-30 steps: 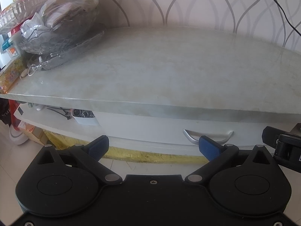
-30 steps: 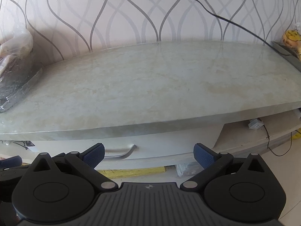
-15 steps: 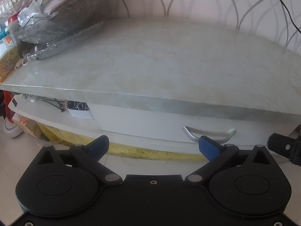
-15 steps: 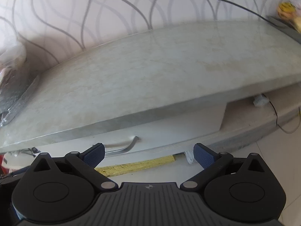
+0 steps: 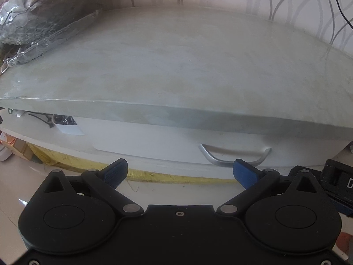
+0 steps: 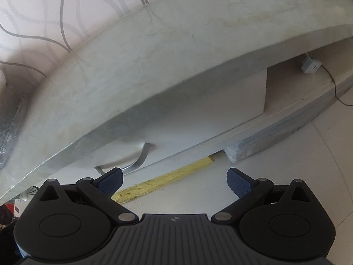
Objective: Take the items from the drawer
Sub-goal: 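Close the right gripper around the silver drawer handle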
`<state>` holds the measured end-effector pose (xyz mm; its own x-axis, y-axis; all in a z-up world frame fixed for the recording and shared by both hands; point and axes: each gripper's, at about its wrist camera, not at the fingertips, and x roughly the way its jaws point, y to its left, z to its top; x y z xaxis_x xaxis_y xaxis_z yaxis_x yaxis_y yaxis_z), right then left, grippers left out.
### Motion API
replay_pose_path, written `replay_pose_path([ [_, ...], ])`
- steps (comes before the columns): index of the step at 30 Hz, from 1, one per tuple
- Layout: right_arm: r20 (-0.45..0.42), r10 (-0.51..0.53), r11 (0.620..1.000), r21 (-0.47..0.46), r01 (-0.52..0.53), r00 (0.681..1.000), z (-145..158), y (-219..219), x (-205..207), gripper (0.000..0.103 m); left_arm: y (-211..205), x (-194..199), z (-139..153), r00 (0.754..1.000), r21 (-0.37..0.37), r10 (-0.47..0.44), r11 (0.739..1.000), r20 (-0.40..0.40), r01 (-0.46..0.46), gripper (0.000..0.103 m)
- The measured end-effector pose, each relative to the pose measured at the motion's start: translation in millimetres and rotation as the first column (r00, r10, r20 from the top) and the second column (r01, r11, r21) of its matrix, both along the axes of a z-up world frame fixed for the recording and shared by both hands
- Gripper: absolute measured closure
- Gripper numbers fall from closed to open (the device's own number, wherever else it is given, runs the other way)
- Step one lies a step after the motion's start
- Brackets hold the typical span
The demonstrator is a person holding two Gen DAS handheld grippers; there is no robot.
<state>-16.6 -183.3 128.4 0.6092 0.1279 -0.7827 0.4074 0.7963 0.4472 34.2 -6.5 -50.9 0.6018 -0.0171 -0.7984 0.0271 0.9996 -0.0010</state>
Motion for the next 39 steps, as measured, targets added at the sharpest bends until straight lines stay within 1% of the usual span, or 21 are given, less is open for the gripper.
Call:
replay_pose_path([
  [3, -0.008, -0.019, 0.999, 0.026, 0.020, 1.000, -4, -4, 3, 0.000, -1, 6, -4, 1.000, 0.007, 0.008, 1.000, -0.004, -0.008, 0.000],
  [7, 0.016, -0.041, 0.998, 0.053, 0.041, 0.999, -5, -7, 5, 0.000, -2, 13, -9, 1.000, 0.002, 0.017, 1.000, -0.011, -0.017, 0.000],
  [14, 0.058, -0.061, 0.997, 0.055, 0.058, 0.996, -11, -6, 8, 0.000, -7, 18, -17, 0.999, 0.010, 0.014, 1.000, -0.030, -0.014, 0.000],
  [20, 0.050, -0.023, 0.999, 0.045, 0.020, 0.998, -20, 0, 20, 0.000, -10, 23, -24, 0.999, 0.019, 0.010, 1.000, -0.045, -0.009, 0.000],
  [22, 0.039, -0.035, 0.999, 0.033, 0.034, 0.999, -22, 0, 21, 0.000, -11, 25, -27, 0.999, 0.024, 0.009, 1.000, -0.052, -0.008, 0.000],
  [25, 0.017, -0.039, 0.999, -0.011, 0.039, 0.999, -24, 0, 27, 0.000, -12, 27, -29, 0.999, 0.023, 0.009, 1.000, -0.046, -0.008, 0.000],
  [28, -0.014, -0.015, 1.000, -0.014, 0.015, 1.000, -29, -1, 33, 0.000, -12, 27, -30, 0.999, 0.027, 0.013, 1.000, -0.041, -0.011, 0.000],
  [31, -0.042, -0.051, 0.999, -0.020, 0.050, 0.998, -31, -5, 35, 0.000, -10, 28, -32, 0.999, 0.011, 0.016, 1.000, -0.049, -0.015, 0.000],
  [33, -0.046, -0.070, 0.998, -0.006, 0.070, 0.997, -31, -11, 36, 0.000, -8, 30, -34, 0.998, 0.002, 0.018, 1.000, -0.055, -0.018, 0.000],
  [35, -0.045, -0.089, 0.995, 0.041, 0.091, 0.995, -33, -17, 38, 0.000, -8, 32, -37, 0.998, 0.003, 0.020, 1.000, -0.061, -0.020, 0.000],
  [39, -0.055, -0.069, 0.995, 0.062, 0.072, 0.996, -36, -18, 44, 0.000, -7, 33, -39, 0.997, -0.003, 0.021, 1.000, -0.070, -0.021, 0.000],
])
